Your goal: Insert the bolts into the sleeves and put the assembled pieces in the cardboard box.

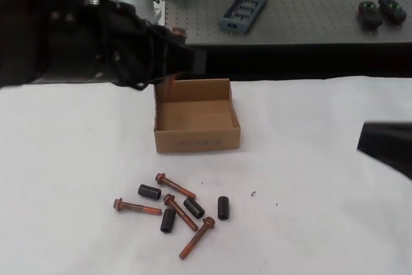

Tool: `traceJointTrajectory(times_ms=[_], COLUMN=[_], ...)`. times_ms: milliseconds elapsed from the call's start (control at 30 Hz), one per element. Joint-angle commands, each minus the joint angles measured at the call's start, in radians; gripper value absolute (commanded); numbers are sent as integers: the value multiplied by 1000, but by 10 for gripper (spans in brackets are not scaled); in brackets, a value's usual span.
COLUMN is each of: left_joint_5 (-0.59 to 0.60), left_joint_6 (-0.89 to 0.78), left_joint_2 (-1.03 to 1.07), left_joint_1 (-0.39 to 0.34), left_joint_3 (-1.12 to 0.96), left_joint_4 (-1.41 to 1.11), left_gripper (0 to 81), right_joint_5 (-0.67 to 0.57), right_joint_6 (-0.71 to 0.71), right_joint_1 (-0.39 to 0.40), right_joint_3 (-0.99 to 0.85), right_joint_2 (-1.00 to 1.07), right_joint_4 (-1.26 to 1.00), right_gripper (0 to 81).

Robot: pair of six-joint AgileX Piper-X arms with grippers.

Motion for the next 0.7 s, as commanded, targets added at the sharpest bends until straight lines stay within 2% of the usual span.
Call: traceJointTrajectory(times_ms=[0,133,233,433,667], left_joint_5=[28,40,40,40,40], left_joint_6=[-15,-15,-15,-17,-76], left_joint_2=[73,193,279,461,645], left_joint_1=[2,4,7,40,98], left_joint_3=[-96,-187,-268,-444,-668], left_joint_4=[60,92,132,204,269], left_gripper=[6,6,6,6,6], right_joint_5=[63,260,404,408,408], right_joint_6=[-81,-173,-189,-189,-189], right_joint_1=[-5,-5,-5,-5,-5], right_joint_3=[-3,-3,-3,-3,-3], right_joint_2=[-21,-72,-120,-191,-209], right_joint_4=[102,313,447,600,607], right_gripper=[37,37,37,37,37])
